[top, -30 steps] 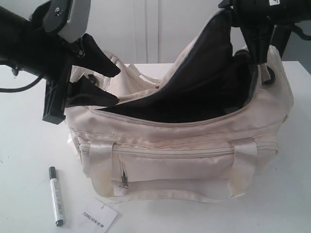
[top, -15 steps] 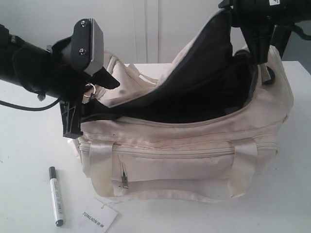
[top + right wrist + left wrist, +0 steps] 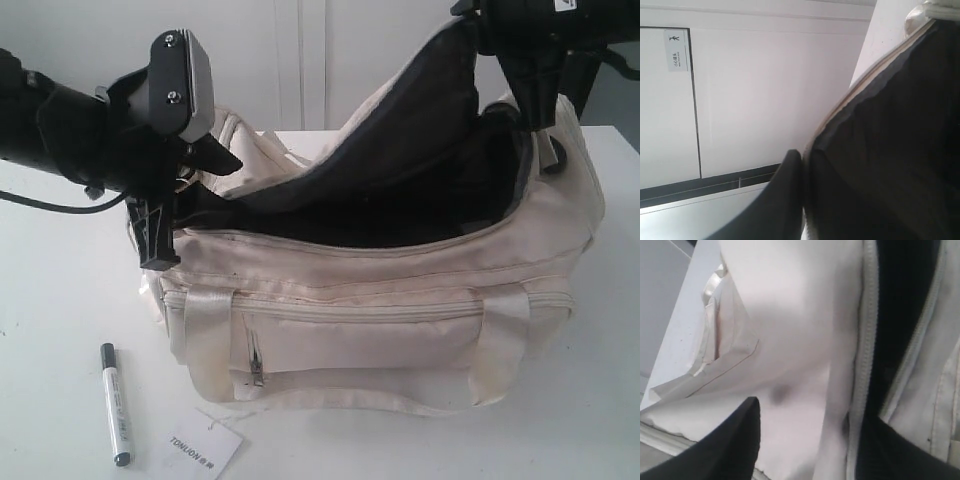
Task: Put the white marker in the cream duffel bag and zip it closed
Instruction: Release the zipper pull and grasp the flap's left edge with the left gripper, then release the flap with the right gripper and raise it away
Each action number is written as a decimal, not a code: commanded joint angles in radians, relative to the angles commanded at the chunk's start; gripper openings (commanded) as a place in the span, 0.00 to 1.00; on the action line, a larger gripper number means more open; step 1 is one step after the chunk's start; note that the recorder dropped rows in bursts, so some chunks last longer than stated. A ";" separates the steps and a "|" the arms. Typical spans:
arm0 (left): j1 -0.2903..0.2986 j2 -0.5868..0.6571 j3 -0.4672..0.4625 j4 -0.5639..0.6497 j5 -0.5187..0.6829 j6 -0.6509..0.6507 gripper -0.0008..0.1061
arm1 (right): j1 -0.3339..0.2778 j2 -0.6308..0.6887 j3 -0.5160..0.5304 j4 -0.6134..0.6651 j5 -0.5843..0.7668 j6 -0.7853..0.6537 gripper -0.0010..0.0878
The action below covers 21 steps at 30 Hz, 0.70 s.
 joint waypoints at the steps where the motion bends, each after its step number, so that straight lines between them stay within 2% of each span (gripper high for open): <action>1: 0.000 -0.004 0.000 0.000 0.000 0.000 0.51 | 0.000 0.000 0.000 0.000 0.000 -0.003 0.07; 4: 0.000 -0.006 0.000 0.000 0.004 -0.004 0.44 | 0.000 0.000 0.000 0.000 0.000 -0.003 0.07; 12: 0.000 -0.006 0.000 0.000 0.044 -0.030 0.01 | 0.000 0.000 0.000 0.000 0.000 -0.093 0.07; 21: 0.000 -0.006 0.000 0.000 0.045 -0.147 0.01 | 0.000 0.000 0.000 0.000 -0.002 -0.158 0.07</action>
